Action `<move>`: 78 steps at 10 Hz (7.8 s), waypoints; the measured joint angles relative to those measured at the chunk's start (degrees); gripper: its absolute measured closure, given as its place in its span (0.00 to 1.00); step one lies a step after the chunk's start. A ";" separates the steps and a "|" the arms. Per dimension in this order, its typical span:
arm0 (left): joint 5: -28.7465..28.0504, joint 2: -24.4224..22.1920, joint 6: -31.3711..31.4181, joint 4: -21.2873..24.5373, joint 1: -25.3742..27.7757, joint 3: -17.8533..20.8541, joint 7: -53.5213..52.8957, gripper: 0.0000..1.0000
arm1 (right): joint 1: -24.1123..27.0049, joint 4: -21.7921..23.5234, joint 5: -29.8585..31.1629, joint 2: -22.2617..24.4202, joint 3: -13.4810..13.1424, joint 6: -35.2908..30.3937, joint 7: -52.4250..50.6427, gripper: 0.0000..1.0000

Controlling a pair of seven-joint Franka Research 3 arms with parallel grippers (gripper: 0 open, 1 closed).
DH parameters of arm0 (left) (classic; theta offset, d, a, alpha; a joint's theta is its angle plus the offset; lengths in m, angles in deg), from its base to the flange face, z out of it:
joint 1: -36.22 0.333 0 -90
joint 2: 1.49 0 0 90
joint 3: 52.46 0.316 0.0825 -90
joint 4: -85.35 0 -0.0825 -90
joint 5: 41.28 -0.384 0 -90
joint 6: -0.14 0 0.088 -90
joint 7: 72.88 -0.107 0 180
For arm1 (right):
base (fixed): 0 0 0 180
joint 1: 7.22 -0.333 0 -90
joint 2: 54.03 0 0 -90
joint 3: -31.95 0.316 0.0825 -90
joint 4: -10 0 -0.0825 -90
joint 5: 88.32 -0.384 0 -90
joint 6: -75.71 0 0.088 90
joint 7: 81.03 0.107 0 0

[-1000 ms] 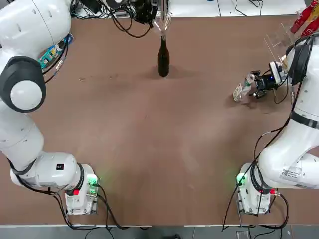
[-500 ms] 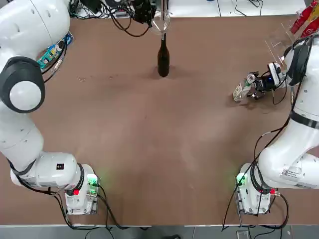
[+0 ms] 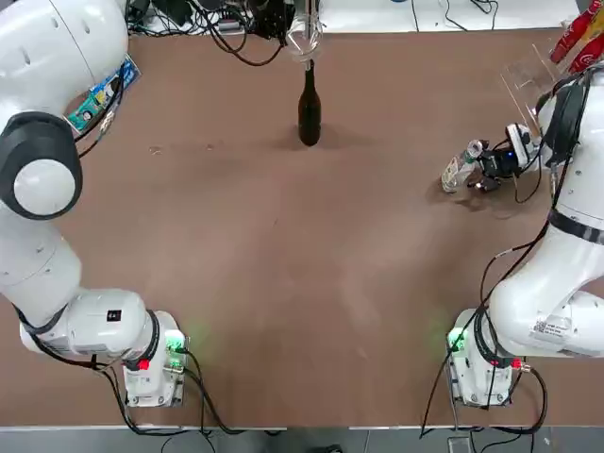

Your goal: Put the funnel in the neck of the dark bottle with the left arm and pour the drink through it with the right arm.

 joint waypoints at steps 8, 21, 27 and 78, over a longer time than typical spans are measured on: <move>-0.75 0.29 0.11 0.05 0.07 0.02 0.00 0.96 | -0.32 1.00 0.00 0.00 0.66 -0.87 -0.49 0.03; -1.85 1.52 1.58 -0.80 -0.31 -0.01 0.00 0.96 | -0.68 1.04 0.00 0.00 0.79 -0.91 -0.49 0.37; -4.00 3.21 2.35 -0.87 -0.48 -0.08 0.14 0.89 | -0.68 1.04 0.00 0.00 0.79 -1.33 -0.49 0.43; 87.54 15.30 -0.71 5.43 -9.15 22.30 -168.85 0.40 | -10.35 0.33 24.03 50.05 28.90 40.16 118.52 0.57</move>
